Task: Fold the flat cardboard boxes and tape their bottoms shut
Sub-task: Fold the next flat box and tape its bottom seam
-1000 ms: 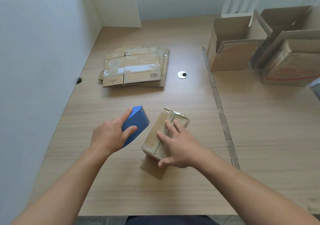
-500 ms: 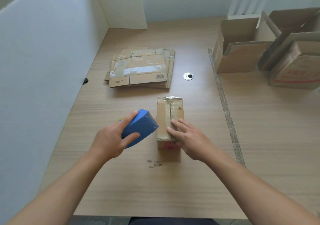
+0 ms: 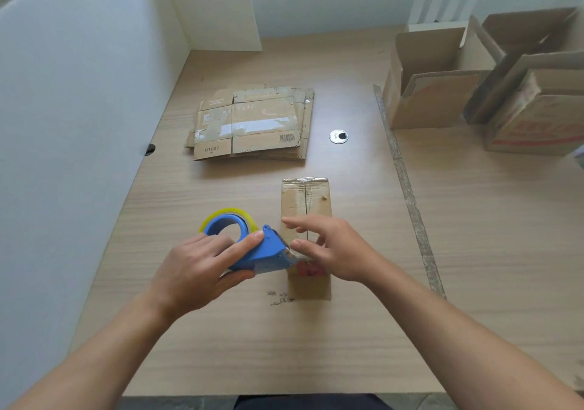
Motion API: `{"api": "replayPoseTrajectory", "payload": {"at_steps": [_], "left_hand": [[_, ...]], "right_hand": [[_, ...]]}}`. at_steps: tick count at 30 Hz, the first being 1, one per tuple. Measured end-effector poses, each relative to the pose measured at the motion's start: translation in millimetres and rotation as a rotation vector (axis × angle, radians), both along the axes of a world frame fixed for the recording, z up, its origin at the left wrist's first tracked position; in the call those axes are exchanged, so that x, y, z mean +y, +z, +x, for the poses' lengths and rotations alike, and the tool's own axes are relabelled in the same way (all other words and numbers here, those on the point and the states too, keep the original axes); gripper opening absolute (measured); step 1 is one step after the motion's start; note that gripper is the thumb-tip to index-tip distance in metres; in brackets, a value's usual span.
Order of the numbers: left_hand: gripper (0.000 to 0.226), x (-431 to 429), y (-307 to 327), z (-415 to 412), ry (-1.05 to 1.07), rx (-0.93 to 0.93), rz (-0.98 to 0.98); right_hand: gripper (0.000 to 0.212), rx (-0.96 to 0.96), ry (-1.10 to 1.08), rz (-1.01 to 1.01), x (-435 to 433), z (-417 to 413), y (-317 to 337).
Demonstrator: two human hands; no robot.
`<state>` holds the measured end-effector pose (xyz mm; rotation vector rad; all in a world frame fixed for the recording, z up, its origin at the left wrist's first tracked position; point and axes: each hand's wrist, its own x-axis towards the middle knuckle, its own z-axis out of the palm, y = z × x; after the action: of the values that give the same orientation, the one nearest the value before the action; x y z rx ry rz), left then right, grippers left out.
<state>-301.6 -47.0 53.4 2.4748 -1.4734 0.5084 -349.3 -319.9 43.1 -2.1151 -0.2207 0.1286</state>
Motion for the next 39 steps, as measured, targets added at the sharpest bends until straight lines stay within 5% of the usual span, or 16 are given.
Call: {"api": "replayPoseTrajectory", "payload": {"at_steps": [5, 12, 27, 32, 39], "left_hand": [[0.054, 1, 4, -2, -0.029, -0.009, 0.000], [0.053, -1, 9, -2, -0.036, 0.045, 0.024], [0.065, -18, 36, 15, 0.156, 0.722, 0.304], [0.067, -17, 49, 31, 0.203, 0.812, 0.400], [0.042, -41, 48, 49, 0.240, 0.977, 0.450]], "right_hand": [[0.040, -0.009, -0.072, 0.043, 7, 6, 2], [0.009, 0.059, -0.049, 0.047, 8, 12, 2], [0.017, 0.228, -0.342, 0.161, -43, -33, -16], [0.024, 0.299, -0.484, 0.269, -55, -48, -27], [0.025, 0.430, -0.635, 0.323, -42, -41, -41]]}}
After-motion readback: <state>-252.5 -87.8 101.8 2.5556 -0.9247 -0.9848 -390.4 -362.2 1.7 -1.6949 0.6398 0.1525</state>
